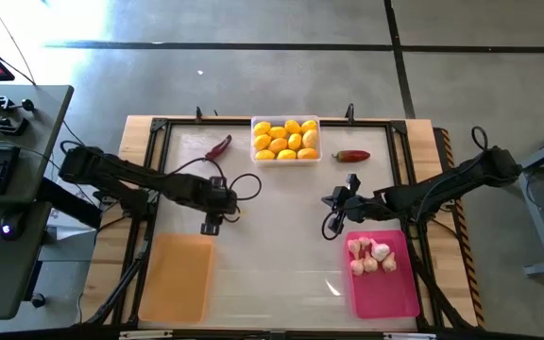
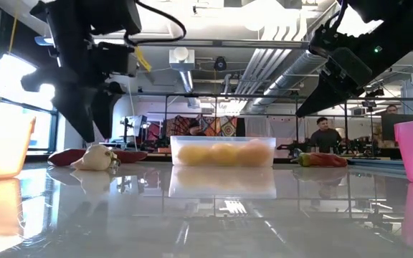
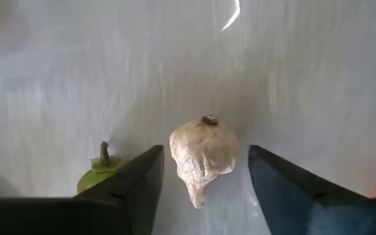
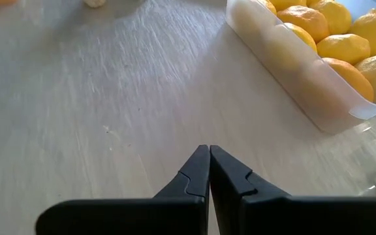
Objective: Sort produce into baskets
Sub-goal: Put the garlic into the pink bin
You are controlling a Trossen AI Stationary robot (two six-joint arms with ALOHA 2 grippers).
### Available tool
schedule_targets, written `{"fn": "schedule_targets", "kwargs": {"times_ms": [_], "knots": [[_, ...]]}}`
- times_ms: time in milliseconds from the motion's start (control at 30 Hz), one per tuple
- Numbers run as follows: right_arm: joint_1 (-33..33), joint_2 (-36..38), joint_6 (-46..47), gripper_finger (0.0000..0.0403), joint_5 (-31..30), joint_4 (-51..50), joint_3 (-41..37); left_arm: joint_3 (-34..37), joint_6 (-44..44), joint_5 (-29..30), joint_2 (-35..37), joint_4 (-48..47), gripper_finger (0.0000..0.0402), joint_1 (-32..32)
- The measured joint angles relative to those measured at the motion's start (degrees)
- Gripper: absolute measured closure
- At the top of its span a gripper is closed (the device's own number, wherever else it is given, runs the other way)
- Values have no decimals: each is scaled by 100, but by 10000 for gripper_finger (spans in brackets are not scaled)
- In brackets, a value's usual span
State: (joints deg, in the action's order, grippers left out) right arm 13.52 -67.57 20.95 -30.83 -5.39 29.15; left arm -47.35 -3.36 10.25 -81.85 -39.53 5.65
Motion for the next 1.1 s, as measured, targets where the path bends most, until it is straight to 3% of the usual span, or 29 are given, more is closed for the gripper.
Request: {"fn": "schedule_targets", "kwargs": {"times_ms": [133, 333, 700, 867, 1100], "knots": [[0, -41, -2, 403, -2, 2, 0, 0, -195, -4, -263, 31, 170, 0], [0, -384, 0, 403, -2, 4, 0, 2, -477, -9, -650, 28, 173, 0], [0, -988, -34, 403, -41, 413, 0, 4, -604, -224, -738, 651, 268, 0], [0, -991, -45, 403, -43, 475, 0, 70, -686, -559, -738, 1649, 302, -44], [0, -991, -46, 403, -43, 676, 0, 368, -1001, -906, -738, 3626, 309, -309]]}}
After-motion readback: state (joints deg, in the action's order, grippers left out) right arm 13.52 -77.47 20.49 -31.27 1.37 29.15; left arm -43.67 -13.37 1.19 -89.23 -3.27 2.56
